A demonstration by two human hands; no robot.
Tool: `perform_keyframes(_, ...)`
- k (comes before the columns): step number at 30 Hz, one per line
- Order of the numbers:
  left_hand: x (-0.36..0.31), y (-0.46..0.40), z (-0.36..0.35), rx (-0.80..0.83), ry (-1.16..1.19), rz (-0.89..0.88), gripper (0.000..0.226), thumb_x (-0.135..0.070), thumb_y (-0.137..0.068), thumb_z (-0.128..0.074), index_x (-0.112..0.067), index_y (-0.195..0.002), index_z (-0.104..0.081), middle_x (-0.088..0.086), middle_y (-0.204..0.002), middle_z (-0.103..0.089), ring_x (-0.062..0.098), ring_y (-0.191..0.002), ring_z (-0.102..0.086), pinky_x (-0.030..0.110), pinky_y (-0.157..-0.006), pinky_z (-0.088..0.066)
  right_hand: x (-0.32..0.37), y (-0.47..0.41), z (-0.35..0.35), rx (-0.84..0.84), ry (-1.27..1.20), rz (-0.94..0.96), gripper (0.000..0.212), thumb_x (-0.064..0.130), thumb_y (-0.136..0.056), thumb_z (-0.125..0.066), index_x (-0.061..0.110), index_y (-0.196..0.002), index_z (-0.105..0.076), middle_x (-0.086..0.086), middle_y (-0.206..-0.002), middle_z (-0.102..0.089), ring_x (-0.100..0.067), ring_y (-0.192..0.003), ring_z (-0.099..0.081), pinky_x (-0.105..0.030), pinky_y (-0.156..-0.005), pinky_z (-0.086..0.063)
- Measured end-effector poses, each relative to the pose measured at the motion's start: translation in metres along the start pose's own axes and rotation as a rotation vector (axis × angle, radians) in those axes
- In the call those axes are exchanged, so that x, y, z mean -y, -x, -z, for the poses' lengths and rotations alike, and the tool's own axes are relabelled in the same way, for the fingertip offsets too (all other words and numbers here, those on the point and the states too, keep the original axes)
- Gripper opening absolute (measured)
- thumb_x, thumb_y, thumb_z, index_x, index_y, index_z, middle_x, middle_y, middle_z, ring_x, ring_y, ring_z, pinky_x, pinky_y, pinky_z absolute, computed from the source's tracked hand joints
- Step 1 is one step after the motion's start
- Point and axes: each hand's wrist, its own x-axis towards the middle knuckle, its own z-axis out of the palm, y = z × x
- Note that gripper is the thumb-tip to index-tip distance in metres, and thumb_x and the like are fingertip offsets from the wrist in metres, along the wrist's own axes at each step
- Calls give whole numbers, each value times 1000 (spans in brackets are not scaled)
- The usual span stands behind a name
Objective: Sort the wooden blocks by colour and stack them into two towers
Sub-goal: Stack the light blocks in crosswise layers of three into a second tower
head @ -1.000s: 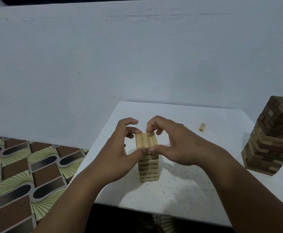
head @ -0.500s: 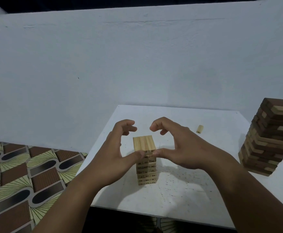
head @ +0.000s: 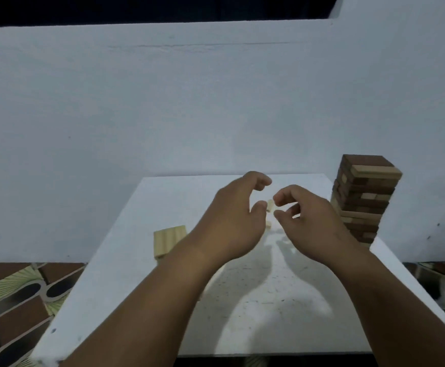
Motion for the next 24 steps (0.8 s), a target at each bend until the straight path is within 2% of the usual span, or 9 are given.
perform_keyframes(4, 16, -24, -52, -22, 145, 155, 35, -7, -100, -45, -31, -126, -49, -13, -131, -53, 3, -113, -47, 10, -82, -36, -29, 2, -4, 31, -7, -104, 19, 20, -96, -60, 33, -110, -57, 15, -113, -60, -3, -89, -59, -18, -71, -46)
perform_keyframes(6, 32, -33, -73, -45, 117, 223, 41, -2, -98, -43, -27, -130, -49, -8, -135, -51, 6, -113, -46, 17, -88, -39, -42, 0, -11, 49, -1, -154, 25, 19, -97, -58, 30, -118, -56, 11, -120, -59, -7, -97, -58, -22, -81, -47)
perform_keyframes(10, 66, -49, -107, -18, -63, 283, 60, 6, -87, -48, -22, -141, -44, 1, -145, -44, 22, -132, -39, 33, -103, -41, -61, -13, -27, 61, 14, -194, 38, 8, -97, -54, 22, -132, -51, 5, -131, -55, -12, -114, -55, -21, -93, -42)
perform_keyframes(14, 89, -69, -121, 136, -352, 291, 64, -7, -93, -47, -30, -149, -30, 1, -160, -18, 25, -145, -12, 44, -110, -29, -73, -30, -38, 71, 60, -201, 51, -2, -92, -53, 18, -138, -46, 1, -136, -52, -12, -123, -50, -14, -93, -34)
perform_keyframes(16, 97, -77, -125, 177, -418, 296, 61, -12, -94, -47, -32, -150, -30, 1, -161, -15, 25, -146, -11, 46, -111, -26, -77, -40, -43, 83, 65, -227, 56, -4, -90, -55, 18, -140, -44, 0, -138, -50, -15, -124, -50, -17, -96, -38)
perform_keyframes(19, 113, -81, -130, 166, -477, 270, 41, -22, -96, -48, -29, -137, -49, -1, -146, -36, 26, -134, -33, 43, -101, -35, -81, -55, -51, 94, 78, -239, 58, -4, -87, -57, 18, -139, -44, -1, -136, -49, -18, -118, -54, -24, -96, -46)
perform_keyframes(22, 129, -74, -131, -23, -436, 231, 20, -25, -93, -57, -22, -108, -70, -8, -125, -56, 22, -117, -52, 36, -85, -42, -80, -70, -58, 106, 128, -214, 57, -4, -87, -58, 18, -139, -45, -2, -134, -47, -18, -111, -54, -28, -90, -49)
perform_keyframes(24, 133, -64, -130, -106, -392, 223, 17, -24, -89, -61, -19, -97, -75, -9, -118, -63, 21, -110, -57, 35, -82, -47, -79, -80, -66, 119, 173, -180, 58, -4, -86, -55, 16, -140, -45, -2, -137, -45, -21, -115, -50, -34, -93, -50)
